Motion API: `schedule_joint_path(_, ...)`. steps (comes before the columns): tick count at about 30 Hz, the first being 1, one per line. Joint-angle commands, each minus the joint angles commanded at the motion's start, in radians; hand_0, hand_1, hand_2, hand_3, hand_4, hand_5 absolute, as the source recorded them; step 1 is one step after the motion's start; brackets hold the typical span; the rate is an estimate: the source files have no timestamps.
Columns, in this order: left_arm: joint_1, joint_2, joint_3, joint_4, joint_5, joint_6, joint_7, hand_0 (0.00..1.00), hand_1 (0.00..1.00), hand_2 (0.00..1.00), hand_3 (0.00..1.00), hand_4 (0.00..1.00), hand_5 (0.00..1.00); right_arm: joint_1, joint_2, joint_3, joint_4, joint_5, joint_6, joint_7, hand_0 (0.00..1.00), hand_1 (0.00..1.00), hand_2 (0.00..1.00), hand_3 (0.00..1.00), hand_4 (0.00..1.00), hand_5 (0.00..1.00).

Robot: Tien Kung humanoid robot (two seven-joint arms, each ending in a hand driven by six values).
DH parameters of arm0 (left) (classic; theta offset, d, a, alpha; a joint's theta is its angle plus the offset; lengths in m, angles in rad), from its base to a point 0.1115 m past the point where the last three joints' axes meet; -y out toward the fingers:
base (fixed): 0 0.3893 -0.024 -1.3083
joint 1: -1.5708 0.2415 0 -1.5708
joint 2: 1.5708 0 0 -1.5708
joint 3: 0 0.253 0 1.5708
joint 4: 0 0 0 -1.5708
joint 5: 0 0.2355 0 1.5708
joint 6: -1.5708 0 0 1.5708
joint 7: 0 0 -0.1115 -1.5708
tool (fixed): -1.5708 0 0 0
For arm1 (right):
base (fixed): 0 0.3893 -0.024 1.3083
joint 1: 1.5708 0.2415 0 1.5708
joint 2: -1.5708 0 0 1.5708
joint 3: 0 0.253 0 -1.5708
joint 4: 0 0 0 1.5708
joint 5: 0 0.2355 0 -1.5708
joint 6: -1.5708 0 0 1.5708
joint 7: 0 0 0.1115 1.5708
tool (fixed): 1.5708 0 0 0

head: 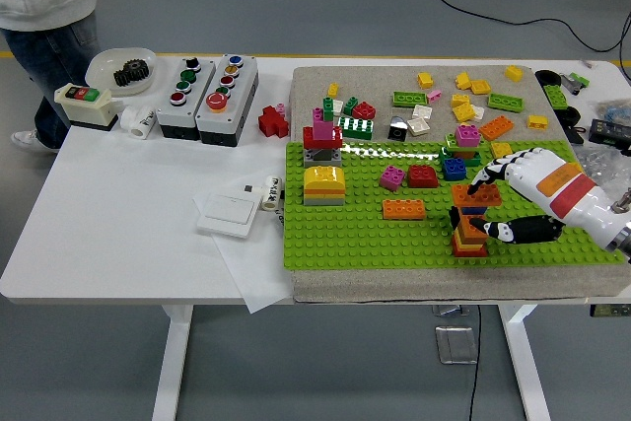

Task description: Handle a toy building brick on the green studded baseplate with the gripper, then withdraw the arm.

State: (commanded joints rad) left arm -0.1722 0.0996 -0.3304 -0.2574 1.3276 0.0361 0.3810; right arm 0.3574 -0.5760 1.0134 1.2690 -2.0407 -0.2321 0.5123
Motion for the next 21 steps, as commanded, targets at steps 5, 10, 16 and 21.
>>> schedule_joint_path(5, 0.001, -0.001, 0.0, 0.0, -0.001, 0.0, 0.0, 0.548, 0.629, 0.691, 0.612, 0.641, 0.738, 0.003, -0.001, 0.003, 0.005, 0.012, -0.006, 0.004, 0.481, 0.526, 0.593, 0.545, 0.77, 0.413)
schedule_joint_path(10, 0.004, -0.002, -0.002, 0.001, 0.0, 0.0, 0.001, 0.548, 0.63, 0.691, 0.613, 0.64, 0.739, 0.01, 0.0, -0.001, 0.009, 0.069, -0.01, -0.001, 0.48, 0.531, 0.601, 0.552, 0.769, 0.411)
schedule_joint_path(16, 0.013, -0.001, -0.008, 0.003, 0.006, -0.004, 0.001, 0.548, 0.628, 0.691, 0.614, 0.64, 0.739, 0.031, -0.002, -0.019, 0.044, 0.277, 0.019, -0.053, 0.617, 0.625, 0.692, 0.592, 0.796, 0.421)
schedule_joint_path(21, 0.021, -0.001, -0.011, 0.006, 0.009, -0.005, 0.002, 0.549, 0.629, 0.691, 0.611, 0.64, 0.74, 0.056, -0.004, -0.03, 0.089, 0.467, 0.059, -0.103, 0.696, 0.68, 0.737, 0.637, 0.836, 0.465)
